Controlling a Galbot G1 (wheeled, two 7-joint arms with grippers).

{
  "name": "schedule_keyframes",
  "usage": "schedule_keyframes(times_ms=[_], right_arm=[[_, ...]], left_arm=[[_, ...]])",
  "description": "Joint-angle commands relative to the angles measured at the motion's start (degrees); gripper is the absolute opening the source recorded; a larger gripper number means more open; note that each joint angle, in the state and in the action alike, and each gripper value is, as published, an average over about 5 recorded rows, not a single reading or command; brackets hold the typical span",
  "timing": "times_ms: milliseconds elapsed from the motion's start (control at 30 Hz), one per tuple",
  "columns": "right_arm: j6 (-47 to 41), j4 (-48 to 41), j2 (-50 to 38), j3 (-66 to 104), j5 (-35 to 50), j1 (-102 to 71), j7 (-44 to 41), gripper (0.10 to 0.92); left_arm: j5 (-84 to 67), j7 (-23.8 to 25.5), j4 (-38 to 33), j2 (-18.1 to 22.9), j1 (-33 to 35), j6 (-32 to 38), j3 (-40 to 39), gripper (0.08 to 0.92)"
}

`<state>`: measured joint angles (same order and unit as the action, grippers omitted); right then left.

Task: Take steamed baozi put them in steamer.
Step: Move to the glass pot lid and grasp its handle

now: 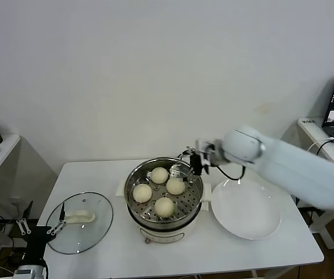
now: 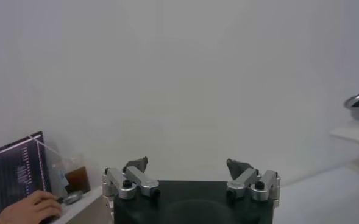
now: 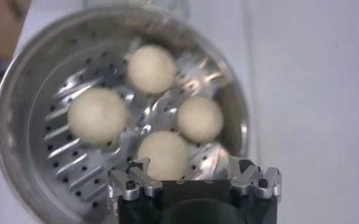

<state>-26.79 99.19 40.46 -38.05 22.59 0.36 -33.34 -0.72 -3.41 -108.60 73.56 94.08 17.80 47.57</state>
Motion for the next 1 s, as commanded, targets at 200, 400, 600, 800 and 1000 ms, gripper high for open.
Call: schedule_keyframes(times_ms=[200,400,600,800,1000], right_arm=[[33.5,11.2,8.6,67.8,-21.3,-78.1,23.5,0.823],[47.7,9.8,30.1,80.2,-31.5,-87.1,21.9,0.823],[47.0,13.0,43.8,88.1,-28.1,-90.8,19.9,0.823],[42.2,13.5,46.7,91.5,-25.6,-94.8,19.0,0.823],[39.7,12.1,48.5,92.0,-23.3,-97.1,19.8,0.823]], left_arm=[[2.0,-1.3,-0.9,1.3,0.2,-1.3,-2.4,0.823],[8.7,-4.9,-2.6,1.0,0.9,-7.6,-4.8,0.823],[25.1,-10.1,-0.2,-1.0,-0.6,-9.6,-5.5,0.823],[48.9,-13.2,9.9,-6.5,-2.9,-5.0,-4.9,0.823],[72.0,-15.5,18.8,-11.7,-5.2,-0.2,-6.7,0.823]])
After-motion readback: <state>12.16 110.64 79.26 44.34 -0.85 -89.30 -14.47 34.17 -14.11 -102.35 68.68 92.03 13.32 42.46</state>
